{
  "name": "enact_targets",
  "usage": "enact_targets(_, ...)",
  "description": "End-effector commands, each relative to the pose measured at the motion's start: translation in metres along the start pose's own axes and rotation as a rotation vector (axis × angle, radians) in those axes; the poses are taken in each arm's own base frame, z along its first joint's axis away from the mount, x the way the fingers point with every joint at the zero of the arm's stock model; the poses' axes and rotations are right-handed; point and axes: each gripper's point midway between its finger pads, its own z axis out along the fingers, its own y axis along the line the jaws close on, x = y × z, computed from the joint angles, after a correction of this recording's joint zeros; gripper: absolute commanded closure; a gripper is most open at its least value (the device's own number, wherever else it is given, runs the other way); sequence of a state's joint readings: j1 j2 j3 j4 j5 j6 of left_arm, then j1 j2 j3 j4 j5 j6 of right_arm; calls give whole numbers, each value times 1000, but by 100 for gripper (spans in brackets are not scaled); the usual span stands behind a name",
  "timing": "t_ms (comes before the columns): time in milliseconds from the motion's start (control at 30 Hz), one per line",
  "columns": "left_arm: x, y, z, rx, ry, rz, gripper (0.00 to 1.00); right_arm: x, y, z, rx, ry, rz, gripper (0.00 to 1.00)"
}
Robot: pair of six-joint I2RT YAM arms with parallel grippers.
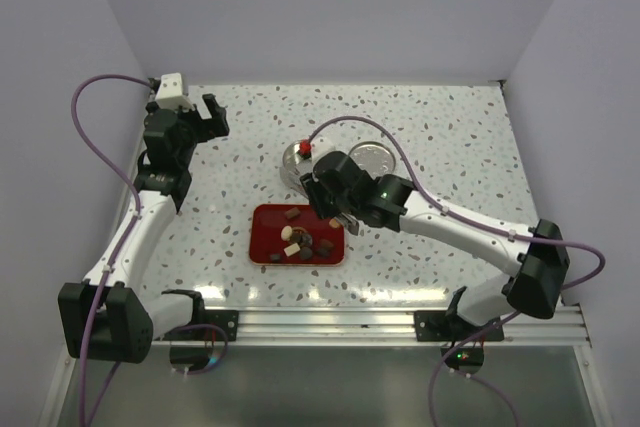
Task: Pack the chocolate
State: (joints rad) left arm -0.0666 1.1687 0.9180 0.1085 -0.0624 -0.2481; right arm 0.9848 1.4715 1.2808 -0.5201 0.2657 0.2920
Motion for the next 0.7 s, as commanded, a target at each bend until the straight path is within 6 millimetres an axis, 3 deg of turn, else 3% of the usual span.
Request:
enact_targets(0,-7,-4,2,10,-16,-13,0,15,24,-14,-73,21,65,61)
enact_targets(200,-6,-5,2,14,-14,-15,0,54,28,-5,-75,115,73,59)
enact_targets(467,-3,-5,4,16,-6,-16,0,63,32,-4,-85,144,74,55)
enact_targets(667,-3,-7,4,23,-4,-19,0,85,33,7,-81,195,74,54)
